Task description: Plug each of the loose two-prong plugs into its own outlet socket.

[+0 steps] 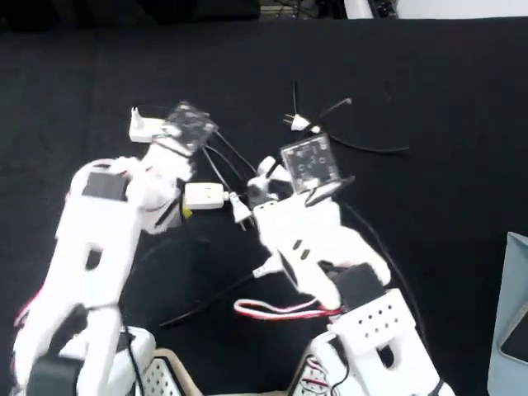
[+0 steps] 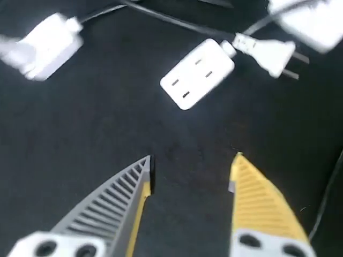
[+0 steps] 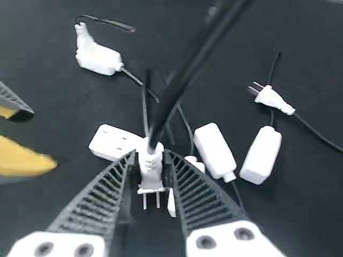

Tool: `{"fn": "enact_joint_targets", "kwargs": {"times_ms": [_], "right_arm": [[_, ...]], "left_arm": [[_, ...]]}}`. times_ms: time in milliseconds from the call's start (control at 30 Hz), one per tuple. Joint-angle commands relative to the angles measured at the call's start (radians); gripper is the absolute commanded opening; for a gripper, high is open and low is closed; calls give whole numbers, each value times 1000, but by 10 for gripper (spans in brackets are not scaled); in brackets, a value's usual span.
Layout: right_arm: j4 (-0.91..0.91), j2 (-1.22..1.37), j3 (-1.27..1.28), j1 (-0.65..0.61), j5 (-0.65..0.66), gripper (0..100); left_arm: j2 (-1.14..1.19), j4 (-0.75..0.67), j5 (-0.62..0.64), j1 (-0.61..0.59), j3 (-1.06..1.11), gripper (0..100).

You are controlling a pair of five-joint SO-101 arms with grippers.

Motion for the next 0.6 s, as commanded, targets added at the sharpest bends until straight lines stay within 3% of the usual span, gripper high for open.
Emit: {"fn": "enact_joint_targets", "kwargs": {"times_ms": [0,333,567], "right_arm": [[-21,-5,-12,38,0,11],[-20,-5,-7,40,0,11],[-20,-5,-5,40,0,11]], "left_arm": [[187,3,-146,16,-174,264],[512,3,-411,41,-351,264],[654,2,-442,110,-469,264]]}}
